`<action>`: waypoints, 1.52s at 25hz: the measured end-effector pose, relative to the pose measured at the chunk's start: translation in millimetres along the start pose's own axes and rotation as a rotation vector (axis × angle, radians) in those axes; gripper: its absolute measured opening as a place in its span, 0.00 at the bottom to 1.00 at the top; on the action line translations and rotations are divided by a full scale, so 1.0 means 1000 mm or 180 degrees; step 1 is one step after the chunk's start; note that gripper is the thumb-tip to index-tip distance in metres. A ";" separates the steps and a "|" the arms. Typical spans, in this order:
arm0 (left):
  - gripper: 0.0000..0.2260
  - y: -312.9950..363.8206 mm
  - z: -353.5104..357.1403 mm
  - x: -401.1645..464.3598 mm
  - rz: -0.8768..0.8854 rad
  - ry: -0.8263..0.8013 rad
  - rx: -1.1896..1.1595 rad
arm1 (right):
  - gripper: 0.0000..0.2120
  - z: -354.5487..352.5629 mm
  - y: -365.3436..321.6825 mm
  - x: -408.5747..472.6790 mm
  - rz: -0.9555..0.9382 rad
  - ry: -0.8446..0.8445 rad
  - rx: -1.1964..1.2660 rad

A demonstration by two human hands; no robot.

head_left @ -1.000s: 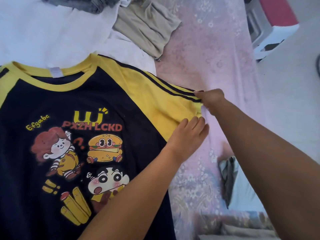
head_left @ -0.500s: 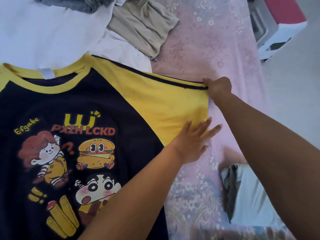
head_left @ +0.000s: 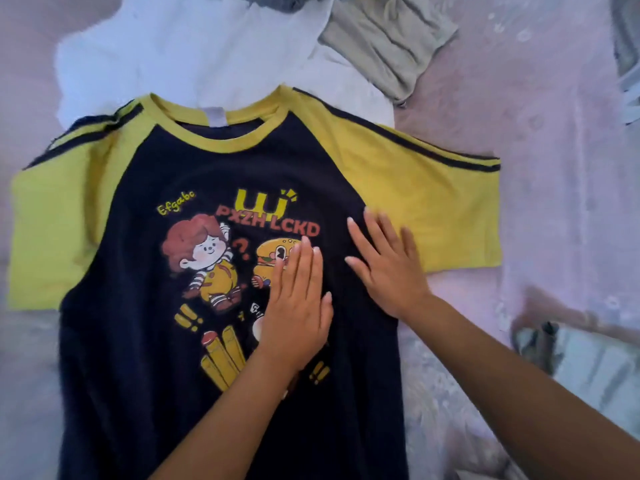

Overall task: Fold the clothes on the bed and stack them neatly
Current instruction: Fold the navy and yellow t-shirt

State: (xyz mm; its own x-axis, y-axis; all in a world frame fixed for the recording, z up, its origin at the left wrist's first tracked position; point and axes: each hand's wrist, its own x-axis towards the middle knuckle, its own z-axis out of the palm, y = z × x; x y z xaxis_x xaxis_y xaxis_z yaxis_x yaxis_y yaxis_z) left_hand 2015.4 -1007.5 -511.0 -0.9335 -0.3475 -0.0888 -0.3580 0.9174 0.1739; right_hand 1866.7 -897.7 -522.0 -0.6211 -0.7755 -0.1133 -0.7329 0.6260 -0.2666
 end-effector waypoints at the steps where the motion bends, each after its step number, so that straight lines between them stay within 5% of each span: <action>1: 0.26 -0.009 0.001 -0.018 0.0040 -0.0055 0.0079 | 0.27 0.001 0.001 -0.010 -0.0043 0.0048 -0.0313; 6: 0.26 -0.033 -0.006 -0.134 0.0763 -0.0331 0.0104 | 0.31 -0.003 -0.029 -0.035 0.0968 -0.0370 -0.0127; 13: 0.40 -0.108 -0.030 -0.324 0.0776 -0.1077 0.0549 | 0.26 0.031 -0.144 -0.254 0.0349 0.0041 -0.0015; 18: 0.54 -0.132 -0.020 -0.378 0.0980 -0.1217 0.0477 | 0.38 0.040 -0.153 -0.359 0.0568 -0.0475 0.0354; 21: 0.49 -0.125 -0.013 -0.394 0.1083 -0.0999 0.0458 | 0.32 0.036 -0.144 -0.380 0.0595 -0.0654 0.0129; 25: 0.17 -0.120 -0.017 -0.402 0.1509 0.0066 0.0519 | 0.16 0.027 -0.143 -0.359 0.1228 -0.0292 0.0220; 29: 0.17 -0.140 -0.036 -0.416 0.1379 0.0942 0.0017 | 0.06 0.006 -0.132 -0.347 0.1779 -0.0352 0.0397; 33: 0.10 -0.172 -0.074 -0.435 0.0492 0.0647 -0.0361 | 0.09 -0.023 -0.129 -0.368 0.2127 -0.0007 0.0986; 38: 0.17 -0.179 -0.088 -0.432 0.0702 -0.0215 -0.0648 | 0.07 -0.040 -0.131 -0.382 0.1737 0.0129 0.1066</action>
State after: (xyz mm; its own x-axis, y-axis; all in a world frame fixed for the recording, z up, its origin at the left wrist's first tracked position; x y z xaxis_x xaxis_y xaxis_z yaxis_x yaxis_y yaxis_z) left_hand 2481.4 -1038.8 -417.9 -0.9881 -0.1242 -0.0909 -0.1500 0.9091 0.3885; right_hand 2188.6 -679.8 -405.1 -0.8950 -0.3449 -0.2827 -0.1860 0.8649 -0.4662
